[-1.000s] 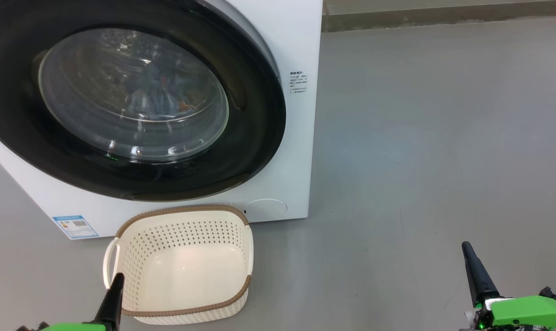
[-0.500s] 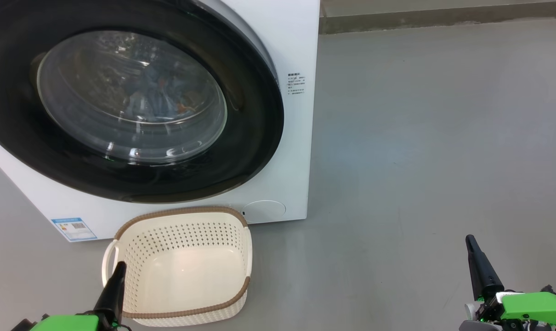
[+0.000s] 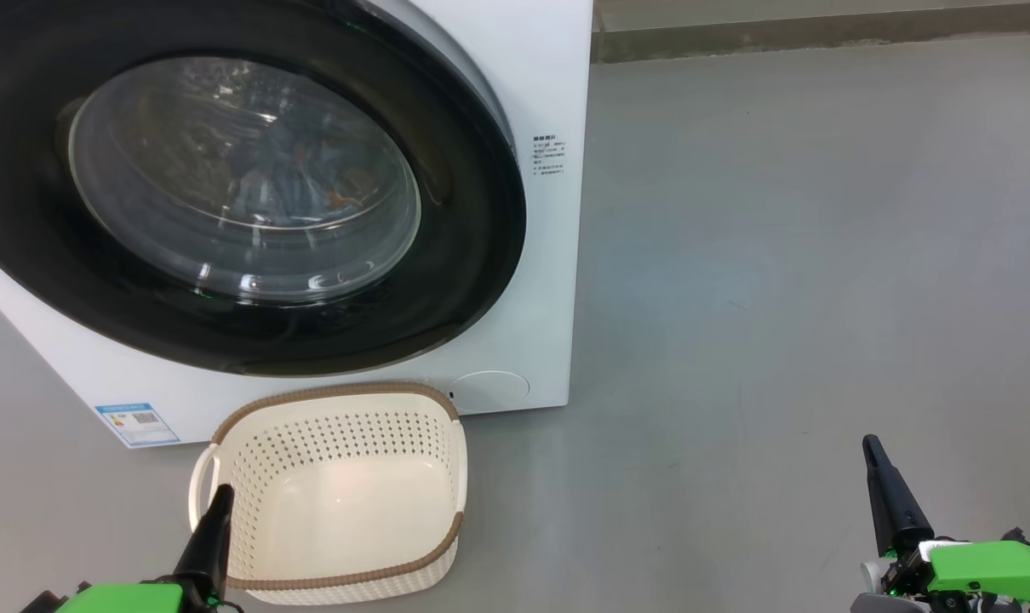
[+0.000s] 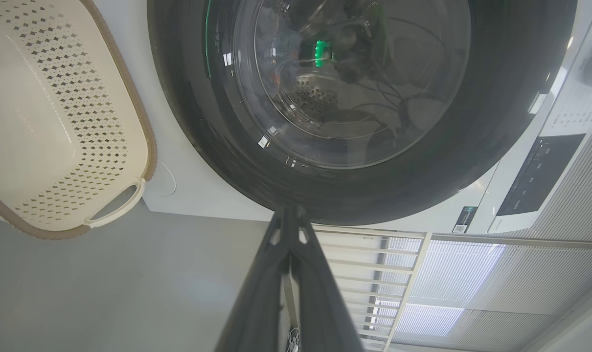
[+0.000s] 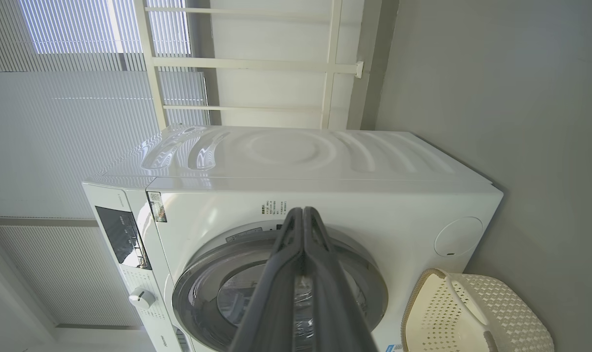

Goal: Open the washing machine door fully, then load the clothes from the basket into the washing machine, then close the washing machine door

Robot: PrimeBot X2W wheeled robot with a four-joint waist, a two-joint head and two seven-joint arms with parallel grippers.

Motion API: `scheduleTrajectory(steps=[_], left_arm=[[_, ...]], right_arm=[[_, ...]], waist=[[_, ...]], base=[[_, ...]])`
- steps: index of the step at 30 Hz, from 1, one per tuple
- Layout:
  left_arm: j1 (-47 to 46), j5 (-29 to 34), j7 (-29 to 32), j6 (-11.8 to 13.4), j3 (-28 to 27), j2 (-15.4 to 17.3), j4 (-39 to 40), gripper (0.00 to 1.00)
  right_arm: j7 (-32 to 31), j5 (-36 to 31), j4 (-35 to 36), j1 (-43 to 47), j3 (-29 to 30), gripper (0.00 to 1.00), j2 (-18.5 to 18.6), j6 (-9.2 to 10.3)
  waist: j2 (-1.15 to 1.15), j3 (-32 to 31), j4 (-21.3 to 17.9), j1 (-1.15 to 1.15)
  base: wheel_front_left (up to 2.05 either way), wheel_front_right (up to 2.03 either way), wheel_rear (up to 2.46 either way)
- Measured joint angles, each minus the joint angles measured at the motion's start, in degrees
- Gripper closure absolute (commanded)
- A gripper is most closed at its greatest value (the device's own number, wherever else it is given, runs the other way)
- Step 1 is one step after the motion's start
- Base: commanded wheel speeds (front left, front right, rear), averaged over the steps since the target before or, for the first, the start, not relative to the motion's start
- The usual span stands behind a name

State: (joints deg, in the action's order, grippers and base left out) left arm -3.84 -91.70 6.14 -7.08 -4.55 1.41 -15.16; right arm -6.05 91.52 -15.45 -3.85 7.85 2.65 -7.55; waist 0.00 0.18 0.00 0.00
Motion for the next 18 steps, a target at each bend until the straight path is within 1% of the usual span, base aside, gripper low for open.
scheduleTrajectory(steps=[18], left_arm=[[0.0, 0.0, 0.0, 0.0, 0.0, 0.0, 0.0, 1.0]], right_arm=[[0.0, 0.0, 0.0, 0.0, 0.0, 1.0, 0.0, 0.0]], waist=[[0.0, 0.0, 0.0, 0.0]], base=[[0.0, 0.0, 0.0]])
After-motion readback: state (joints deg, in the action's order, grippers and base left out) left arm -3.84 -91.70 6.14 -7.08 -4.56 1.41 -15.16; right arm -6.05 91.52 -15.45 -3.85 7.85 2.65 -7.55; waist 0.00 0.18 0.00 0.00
